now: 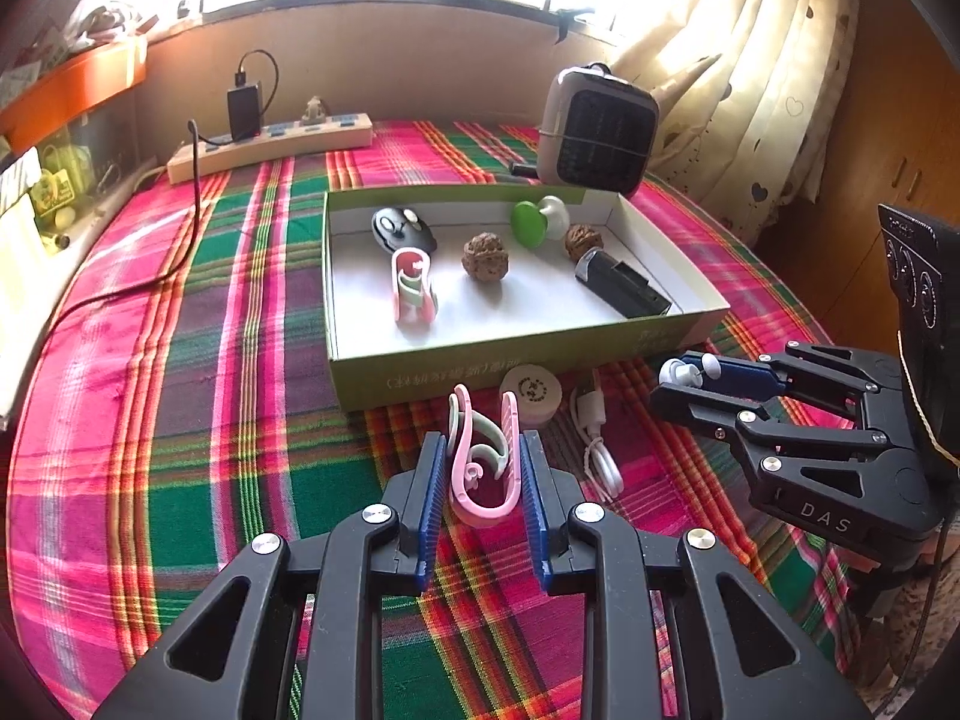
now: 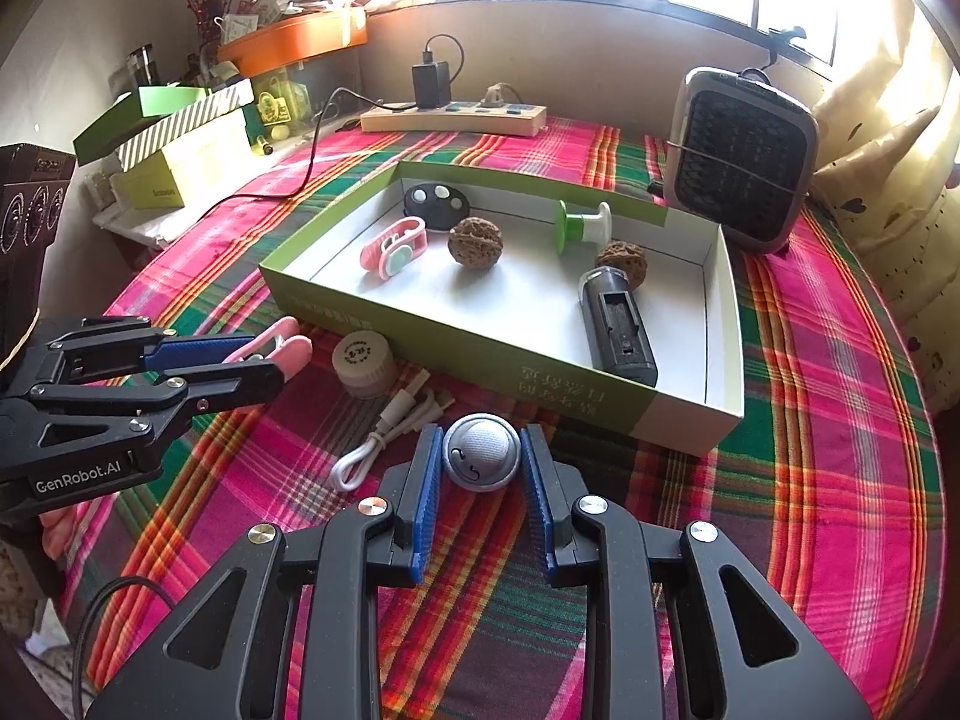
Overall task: Organize objects
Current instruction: 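Carry the pink clip and white ball toward the box with both grippers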
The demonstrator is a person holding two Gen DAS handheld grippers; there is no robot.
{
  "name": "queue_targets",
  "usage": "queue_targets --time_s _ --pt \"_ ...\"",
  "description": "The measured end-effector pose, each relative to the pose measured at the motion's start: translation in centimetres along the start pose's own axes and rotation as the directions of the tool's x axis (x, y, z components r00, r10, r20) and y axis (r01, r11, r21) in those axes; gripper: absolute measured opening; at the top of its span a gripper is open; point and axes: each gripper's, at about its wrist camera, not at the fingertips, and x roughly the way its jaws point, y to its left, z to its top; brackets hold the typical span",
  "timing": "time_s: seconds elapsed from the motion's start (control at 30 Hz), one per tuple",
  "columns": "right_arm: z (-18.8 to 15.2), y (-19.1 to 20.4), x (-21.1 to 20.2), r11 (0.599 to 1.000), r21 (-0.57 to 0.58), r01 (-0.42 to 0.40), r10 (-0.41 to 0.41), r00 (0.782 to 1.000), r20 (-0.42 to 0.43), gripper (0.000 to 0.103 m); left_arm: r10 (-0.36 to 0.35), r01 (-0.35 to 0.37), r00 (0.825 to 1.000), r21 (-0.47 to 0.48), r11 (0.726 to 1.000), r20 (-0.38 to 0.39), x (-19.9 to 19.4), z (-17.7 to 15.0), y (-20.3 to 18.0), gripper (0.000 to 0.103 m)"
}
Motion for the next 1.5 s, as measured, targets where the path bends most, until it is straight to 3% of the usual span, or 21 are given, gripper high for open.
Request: queue_targets --time_s 0.63,1.5 --pt "3.9 -1.1 -0.2 1.000 0.015 0.020 -0.021 0.998 0.060 0.027 -0.028 0.027 0.999 0.007 1.000 0.019 1.5 4.8 -0.7 0.022" --pt "6.3 -3.3 5.6 1.000 0.014 0.013 -0.013 0.999 -0.041 0.027 -0.004 0.005 0.998 0.010 1.000 -0.060 6.6 7.1 -0.2 0.022"
